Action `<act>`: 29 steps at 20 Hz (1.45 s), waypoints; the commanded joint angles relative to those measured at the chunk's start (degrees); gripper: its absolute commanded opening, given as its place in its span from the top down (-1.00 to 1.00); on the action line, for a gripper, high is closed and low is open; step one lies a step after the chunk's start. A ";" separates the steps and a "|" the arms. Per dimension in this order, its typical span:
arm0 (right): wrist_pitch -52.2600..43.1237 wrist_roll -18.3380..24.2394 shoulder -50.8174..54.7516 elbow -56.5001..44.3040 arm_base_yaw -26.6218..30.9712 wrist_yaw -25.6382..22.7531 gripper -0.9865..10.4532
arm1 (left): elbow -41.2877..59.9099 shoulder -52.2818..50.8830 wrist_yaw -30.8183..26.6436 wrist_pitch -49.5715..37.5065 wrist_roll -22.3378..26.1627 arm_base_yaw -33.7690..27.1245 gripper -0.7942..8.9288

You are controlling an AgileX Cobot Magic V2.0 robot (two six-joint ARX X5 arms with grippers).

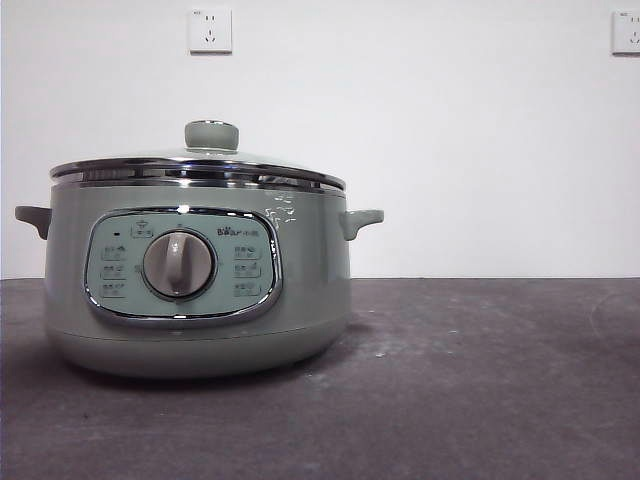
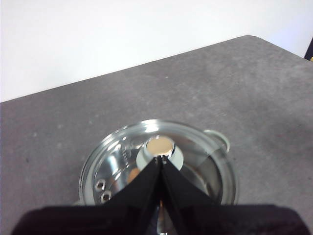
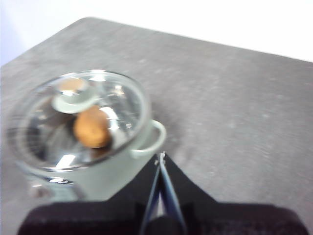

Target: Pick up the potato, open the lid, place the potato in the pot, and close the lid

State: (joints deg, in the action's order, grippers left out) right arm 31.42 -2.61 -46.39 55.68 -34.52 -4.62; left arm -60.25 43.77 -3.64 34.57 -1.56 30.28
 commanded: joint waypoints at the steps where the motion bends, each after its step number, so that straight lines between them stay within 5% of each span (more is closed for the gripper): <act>1: -5.86 -1.92 4.07 -8.90 -0.15 -1.88 0.86 | 9.35 -5.27 -2.25 -3.34 -0.02 0.17 0.85; 6: -9.86 -3.56 7.72 -17.38 -0.13 -1.84 0.86 | 17.55 -10.97 -2.25 -6.03 -0.15 0.17 0.85; 23: -8.15 -3.45 6.32 -17.40 -0.02 -1.77 0.86 | 17.57 -7.23 -2.19 2.60 -1.07 0.28 0.84; 29: -8.15 -3.45 6.32 -17.40 -0.02 -1.75 0.86 | 26.58 -19.19 -3.39 -7.23 2.21 -10.23 0.84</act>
State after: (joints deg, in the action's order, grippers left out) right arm 23.70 -5.39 -40.12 38.76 -34.50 -6.22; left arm -35.55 25.19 -6.94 28.27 -0.36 21.04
